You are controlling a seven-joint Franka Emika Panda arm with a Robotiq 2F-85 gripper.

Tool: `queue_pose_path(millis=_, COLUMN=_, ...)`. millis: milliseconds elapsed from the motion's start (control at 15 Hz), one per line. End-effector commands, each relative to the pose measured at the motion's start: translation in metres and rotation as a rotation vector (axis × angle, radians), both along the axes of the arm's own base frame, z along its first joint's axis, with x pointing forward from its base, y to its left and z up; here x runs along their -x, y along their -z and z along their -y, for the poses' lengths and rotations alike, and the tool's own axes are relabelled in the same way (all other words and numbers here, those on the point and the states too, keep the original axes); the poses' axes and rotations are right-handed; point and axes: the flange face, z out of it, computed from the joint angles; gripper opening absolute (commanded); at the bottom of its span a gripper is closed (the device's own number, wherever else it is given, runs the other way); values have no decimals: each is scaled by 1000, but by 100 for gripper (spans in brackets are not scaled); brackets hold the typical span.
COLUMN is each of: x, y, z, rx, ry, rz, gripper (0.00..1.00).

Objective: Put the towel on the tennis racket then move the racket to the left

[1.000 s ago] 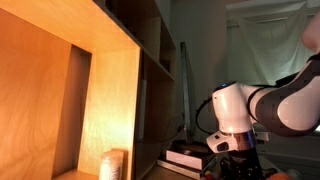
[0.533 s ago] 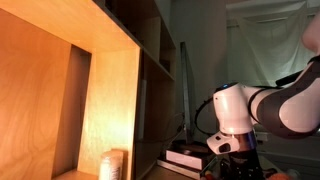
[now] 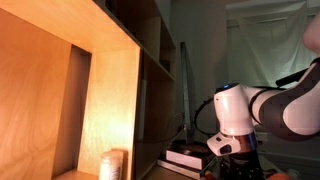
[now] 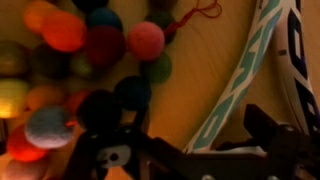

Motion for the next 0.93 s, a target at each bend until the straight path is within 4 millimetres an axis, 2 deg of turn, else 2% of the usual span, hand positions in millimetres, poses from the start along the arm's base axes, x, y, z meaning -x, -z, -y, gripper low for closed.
queue_pose_path(millis=0, x=-1, y=2, z=-2, rx=27, ry=16, rz=41, gripper=66)
queue_pose_path(millis=533, x=-2, y=-6, z=-8, rx=40, ry=80, rz=40, gripper=8)
queue_pose_path(millis=667, x=-2, y=-11, z=-9, rx=22, ry=70, rz=40, gripper=10)
queue_pose_path(millis=867, x=1, y=-24, z=-7, rx=-16, ry=62, rz=57, gripper=8)
